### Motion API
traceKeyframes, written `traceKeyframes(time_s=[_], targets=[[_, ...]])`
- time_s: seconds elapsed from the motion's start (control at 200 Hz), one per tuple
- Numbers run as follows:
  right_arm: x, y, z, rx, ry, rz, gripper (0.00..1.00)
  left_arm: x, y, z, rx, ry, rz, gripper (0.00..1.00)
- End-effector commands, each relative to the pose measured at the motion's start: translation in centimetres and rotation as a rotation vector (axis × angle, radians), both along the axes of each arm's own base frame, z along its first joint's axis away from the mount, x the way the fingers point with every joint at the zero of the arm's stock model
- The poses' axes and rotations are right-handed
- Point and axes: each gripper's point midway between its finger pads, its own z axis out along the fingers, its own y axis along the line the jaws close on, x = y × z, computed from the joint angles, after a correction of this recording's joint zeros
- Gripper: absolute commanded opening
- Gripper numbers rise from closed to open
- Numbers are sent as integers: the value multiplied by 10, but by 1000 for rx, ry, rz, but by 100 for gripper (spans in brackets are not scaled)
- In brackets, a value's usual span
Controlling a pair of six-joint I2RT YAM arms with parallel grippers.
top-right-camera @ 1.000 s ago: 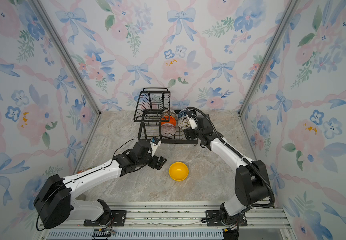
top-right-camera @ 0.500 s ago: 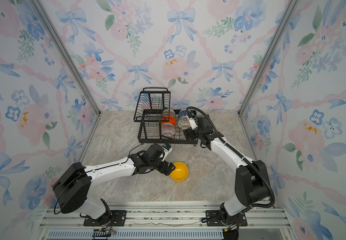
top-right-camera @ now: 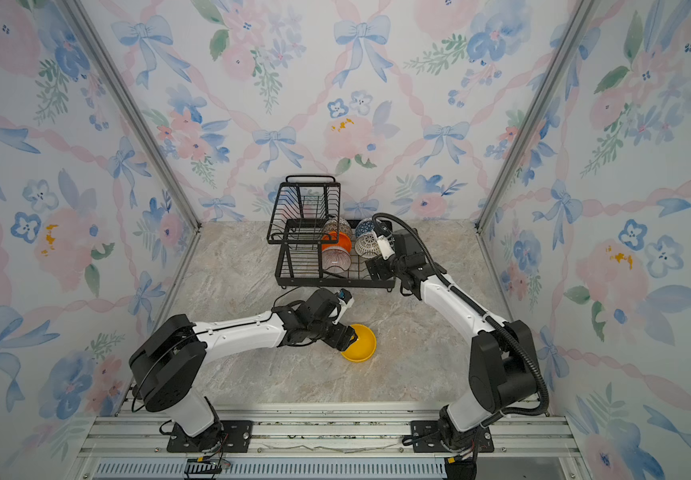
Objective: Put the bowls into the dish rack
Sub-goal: 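Move the left gripper down onto the yellow bowl rim and grasp it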
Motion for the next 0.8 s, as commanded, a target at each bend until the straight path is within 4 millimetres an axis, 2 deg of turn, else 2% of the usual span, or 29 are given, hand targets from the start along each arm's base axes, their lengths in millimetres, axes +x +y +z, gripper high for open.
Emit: traceKeyframes(time_s=[0.0,0.125,0.36,0.6,0.795], targets=[[1,0,10,20,-9,-1,97,0,-9,-2,-10,18,-7,73],[0,-1,10,17,-8,0,97,0,-8,-9,3,28,-2,60],[0,0,7,18,-1,3,97,0,-7,-20,24,41,5,48],[1,0,8,15,-3,3,97,-1,-6,-25,33,51,5,41],[0,0,7,18,0,5,97,-2,-5,-26,36,52,5,25]])
